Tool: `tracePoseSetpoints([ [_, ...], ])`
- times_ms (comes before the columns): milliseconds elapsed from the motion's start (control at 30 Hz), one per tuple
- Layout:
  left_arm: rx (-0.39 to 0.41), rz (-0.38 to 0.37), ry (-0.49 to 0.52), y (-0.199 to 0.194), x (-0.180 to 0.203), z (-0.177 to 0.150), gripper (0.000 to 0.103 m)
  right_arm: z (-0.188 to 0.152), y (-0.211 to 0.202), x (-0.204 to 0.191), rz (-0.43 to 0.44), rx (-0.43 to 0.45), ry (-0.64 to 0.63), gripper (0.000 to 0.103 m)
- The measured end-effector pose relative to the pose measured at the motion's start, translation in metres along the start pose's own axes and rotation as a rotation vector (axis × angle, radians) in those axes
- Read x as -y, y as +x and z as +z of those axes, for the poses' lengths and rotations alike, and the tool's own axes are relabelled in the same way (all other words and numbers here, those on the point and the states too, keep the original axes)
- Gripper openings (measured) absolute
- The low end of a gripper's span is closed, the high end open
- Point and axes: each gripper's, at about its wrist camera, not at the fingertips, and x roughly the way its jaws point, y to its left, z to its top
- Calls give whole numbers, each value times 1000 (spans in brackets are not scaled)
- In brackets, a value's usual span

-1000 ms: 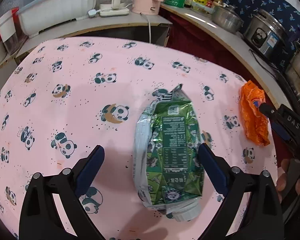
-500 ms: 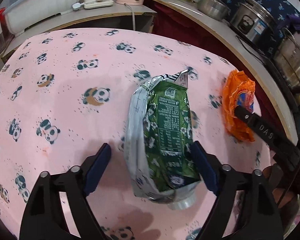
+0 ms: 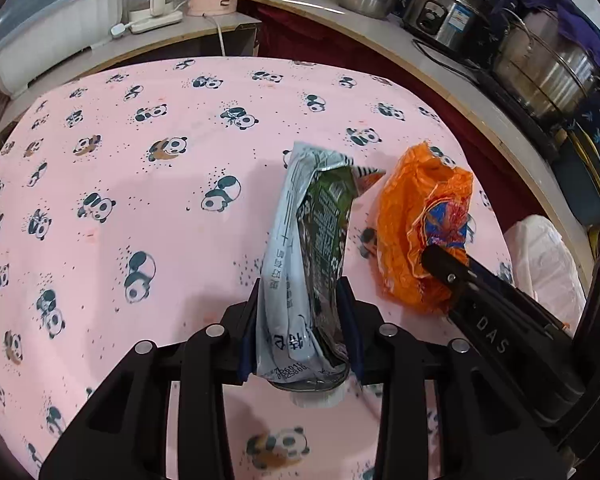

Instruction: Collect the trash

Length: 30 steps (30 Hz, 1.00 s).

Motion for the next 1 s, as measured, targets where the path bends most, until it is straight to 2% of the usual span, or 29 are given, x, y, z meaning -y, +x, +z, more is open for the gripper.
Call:
tracePoseSetpoints([
  [133, -1, -7, 12, -12, 4, -11, 33, -15, -17, 2, 9, 5, 8, 28],
  [167, 2, -8, 16, -16, 6, -15, 29, -18, -22, 3, 13, 8, 10, 28],
  [367, 18, -8, 43, -35, 17, -30, 26, -35, -50, 13, 17, 36, 24, 27],
  [533, 32, -11, 67, -47, 27, -37, 26, -46, -72, 22, 10, 67, 36, 26],
  [1000, 98, -31, 125, -88, 64, -46, 25, -54, -125, 49, 8, 160, 83, 26],
])
